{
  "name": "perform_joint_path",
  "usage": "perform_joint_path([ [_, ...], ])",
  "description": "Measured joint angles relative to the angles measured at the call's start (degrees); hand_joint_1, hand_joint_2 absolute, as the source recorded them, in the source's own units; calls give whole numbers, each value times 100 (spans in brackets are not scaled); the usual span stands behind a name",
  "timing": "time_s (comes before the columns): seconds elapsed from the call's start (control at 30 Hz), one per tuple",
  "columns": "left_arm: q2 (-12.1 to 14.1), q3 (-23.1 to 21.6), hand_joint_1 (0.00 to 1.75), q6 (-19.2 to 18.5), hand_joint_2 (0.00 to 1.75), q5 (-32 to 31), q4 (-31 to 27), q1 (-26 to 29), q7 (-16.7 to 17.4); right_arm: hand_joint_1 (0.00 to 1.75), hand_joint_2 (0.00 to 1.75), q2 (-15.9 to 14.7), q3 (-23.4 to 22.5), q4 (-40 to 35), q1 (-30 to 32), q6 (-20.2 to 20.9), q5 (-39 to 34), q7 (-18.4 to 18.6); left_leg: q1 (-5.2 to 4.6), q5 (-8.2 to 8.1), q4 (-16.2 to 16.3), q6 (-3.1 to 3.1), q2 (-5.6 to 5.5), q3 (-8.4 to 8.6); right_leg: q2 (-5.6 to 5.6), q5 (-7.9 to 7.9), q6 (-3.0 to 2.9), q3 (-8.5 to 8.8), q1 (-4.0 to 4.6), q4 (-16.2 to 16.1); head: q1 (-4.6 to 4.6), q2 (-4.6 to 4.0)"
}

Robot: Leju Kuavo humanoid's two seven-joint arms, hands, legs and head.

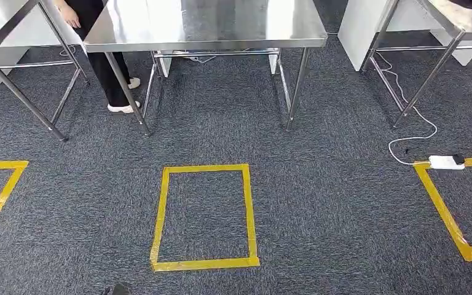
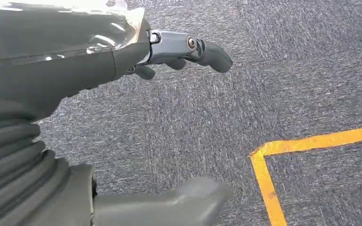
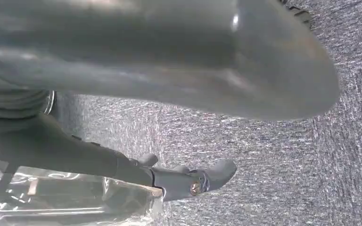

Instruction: Take the parts from the cabinet and place them on the table.

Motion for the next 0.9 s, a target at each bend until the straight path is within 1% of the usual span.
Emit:
perform_joint_path([
  [0.2,0,0,0,11,175,-9,0,-8,2,0,0,0,0,0,-1,-15,0,17,-1,0,0,0,0,0,0,0,0,0,-1,0,0,-2],
  [0.23,0,0,0,18,0,-11,0,-8,2,0,0,0,0,0,-1,-15,0,17,-1,0,0,0,0,0,0,0,0,0,-1,0,2,-2],
  [0.7,0,0,0,44,0,-35,0,-8,-66,0,0,0,2,0,0,-28,11,17,-2,0,0,1,0,-1,0,0,0,0,-2,0,2,0],
  [0.9,0,2,0,-18,0,-4,0,-8,-50,0,0,0,2,0,1,-28,0,15,-3,0,0,1,0,-1,0,0,0,0,-2,0,2,-2],
])
